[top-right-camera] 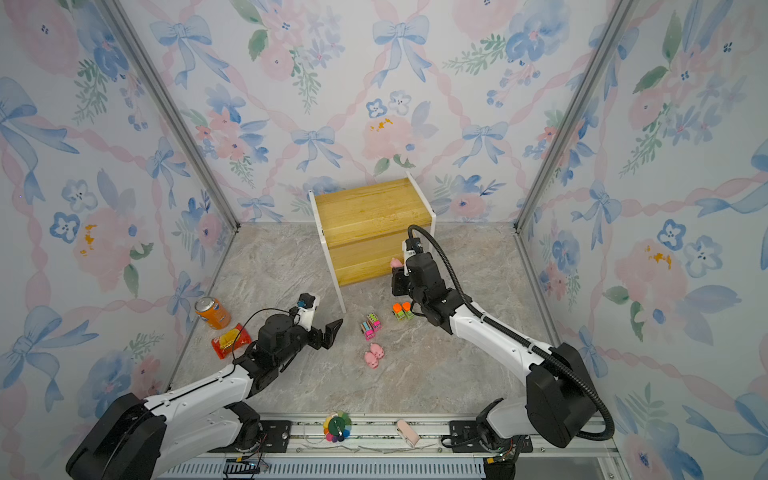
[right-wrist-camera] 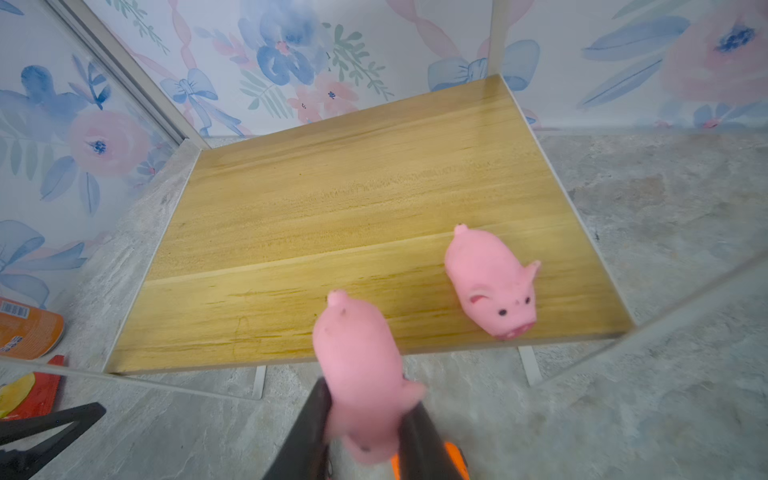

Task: Place and organize the plastic toys onto the shelf
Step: 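Carry the second pink pig with the right gripper onto the lower shelf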

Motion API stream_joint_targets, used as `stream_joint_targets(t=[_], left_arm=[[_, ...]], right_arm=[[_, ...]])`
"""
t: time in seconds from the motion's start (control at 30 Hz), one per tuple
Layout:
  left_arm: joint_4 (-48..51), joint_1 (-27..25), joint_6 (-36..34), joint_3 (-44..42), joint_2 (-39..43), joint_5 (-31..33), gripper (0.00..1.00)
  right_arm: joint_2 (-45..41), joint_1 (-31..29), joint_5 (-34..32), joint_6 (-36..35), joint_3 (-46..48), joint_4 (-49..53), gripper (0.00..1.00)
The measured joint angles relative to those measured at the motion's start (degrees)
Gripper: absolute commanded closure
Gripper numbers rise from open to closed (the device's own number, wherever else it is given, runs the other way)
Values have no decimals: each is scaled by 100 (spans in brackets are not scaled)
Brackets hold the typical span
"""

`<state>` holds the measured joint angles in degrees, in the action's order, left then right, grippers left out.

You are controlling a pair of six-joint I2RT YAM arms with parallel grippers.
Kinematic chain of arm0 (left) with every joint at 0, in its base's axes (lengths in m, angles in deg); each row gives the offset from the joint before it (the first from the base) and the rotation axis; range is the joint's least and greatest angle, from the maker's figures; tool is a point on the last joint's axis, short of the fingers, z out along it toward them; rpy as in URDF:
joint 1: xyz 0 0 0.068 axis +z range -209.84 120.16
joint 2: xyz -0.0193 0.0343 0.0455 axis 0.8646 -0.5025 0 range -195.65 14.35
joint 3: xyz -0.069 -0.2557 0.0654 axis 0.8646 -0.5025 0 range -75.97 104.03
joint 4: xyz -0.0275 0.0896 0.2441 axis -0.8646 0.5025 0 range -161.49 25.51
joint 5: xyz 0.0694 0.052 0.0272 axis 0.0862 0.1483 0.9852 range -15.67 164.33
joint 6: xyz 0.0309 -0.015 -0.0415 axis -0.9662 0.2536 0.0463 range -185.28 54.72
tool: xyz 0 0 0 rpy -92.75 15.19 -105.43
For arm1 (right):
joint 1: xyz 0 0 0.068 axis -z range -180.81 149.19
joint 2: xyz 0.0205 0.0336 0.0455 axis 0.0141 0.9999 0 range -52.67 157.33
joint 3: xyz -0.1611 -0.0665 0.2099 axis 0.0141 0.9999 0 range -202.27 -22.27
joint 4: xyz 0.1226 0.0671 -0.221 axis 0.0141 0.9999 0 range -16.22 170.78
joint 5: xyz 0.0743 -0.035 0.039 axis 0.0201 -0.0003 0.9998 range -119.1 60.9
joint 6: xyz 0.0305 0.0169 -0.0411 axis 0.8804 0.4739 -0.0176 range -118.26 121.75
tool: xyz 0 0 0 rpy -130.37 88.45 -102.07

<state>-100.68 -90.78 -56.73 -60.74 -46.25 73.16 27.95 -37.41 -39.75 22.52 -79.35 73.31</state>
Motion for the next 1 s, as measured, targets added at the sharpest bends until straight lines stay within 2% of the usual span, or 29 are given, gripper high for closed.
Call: stream_joint_targets(t=[0.37,1.0], left_arm=[[-2,0,0,-2,0,2,2],[-7,0,0,-2,0,0,2]], right_arm=[[302,-197,-492,160,-208,-24,72],[741,-358,-787,243,-411,-105,72]])
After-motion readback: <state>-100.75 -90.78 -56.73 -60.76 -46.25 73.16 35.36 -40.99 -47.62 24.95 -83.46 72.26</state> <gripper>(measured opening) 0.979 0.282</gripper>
